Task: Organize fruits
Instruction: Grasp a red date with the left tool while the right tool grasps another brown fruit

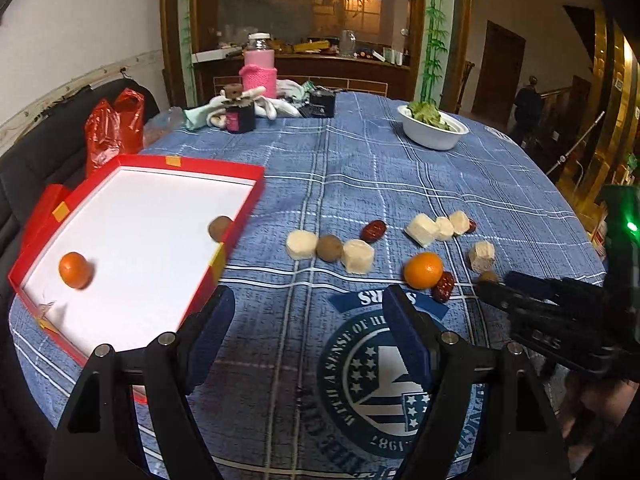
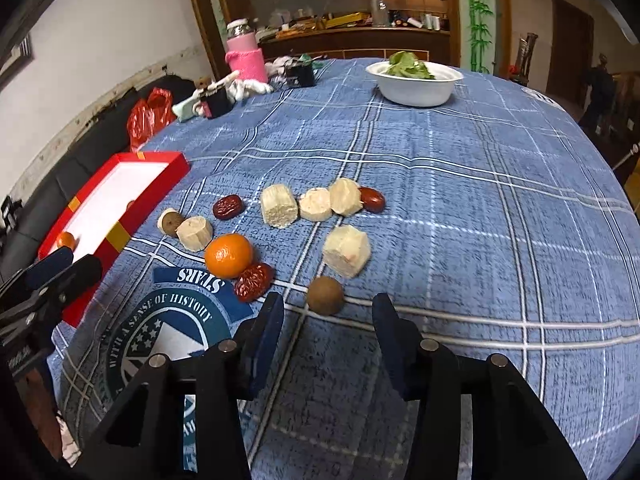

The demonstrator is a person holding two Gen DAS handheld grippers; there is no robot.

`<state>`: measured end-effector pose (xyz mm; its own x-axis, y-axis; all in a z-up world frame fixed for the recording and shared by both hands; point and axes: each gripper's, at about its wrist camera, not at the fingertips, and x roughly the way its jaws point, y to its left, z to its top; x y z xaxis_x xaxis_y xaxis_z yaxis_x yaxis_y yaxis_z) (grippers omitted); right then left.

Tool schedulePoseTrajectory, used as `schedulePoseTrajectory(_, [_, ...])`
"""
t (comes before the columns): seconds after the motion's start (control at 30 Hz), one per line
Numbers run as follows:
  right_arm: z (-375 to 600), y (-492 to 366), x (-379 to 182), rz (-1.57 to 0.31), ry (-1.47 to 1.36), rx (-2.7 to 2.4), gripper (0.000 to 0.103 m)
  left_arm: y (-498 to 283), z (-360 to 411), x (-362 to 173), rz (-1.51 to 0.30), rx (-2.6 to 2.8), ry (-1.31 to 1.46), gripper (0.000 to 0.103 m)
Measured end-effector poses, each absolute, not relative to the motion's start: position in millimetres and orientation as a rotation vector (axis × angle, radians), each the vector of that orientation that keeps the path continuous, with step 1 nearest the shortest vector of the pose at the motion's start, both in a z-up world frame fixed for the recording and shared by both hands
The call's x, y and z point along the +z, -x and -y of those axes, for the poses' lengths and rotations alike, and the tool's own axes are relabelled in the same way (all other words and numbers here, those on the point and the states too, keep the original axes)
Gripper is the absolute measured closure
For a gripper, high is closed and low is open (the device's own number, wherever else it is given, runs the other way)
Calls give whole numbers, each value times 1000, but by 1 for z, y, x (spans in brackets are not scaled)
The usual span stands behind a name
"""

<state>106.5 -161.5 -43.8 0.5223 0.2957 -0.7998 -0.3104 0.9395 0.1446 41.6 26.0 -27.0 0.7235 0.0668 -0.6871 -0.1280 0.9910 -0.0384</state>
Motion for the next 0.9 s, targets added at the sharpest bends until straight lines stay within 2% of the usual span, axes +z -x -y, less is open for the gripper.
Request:
schedulePoseTrajectory(0.1, [152, -119, -51, -982, 30, 345, 61, -44, -15, -31, -767, 70, 68, 27])
schedulePoseTrajectory(0.2, [152, -121, -55, -988, 39, 338, 81, -47, -2, -34, -777, 38, 52, 27])
schedulePoseTrajectory(0.47, [184, -125, -44, -943, -51, 341, 81, -72, 41, -53, -875, -84, 40, 28])
schedulePoseTrajectory(0.57, [195, -125, -43, -925, -101, 346, 81, -85, 60, -63, -924, -127, 29, 38])
schedulePoseTrajectory(0.67, [196, -127, -45, -925, -119, 366, 80, -97, 64, -67, -955, -124, 46, 42])
schedulePoseTrajectory(0.7, [197, -127, -46, -929, -127, 373, 80, -101, 65, -69, -964, -123, 52, 49])
schedulePoseTrajectory(0.77, [198, -127, -45, -924, -134, 380, 80, -107, 68, -69, -959, -114, 43, 50])
schedulePoseTrajectory(0.9, [199, -125, -43, -906, -139, 384, 81, -117, 73, -71, -951, -80, -1, 65])
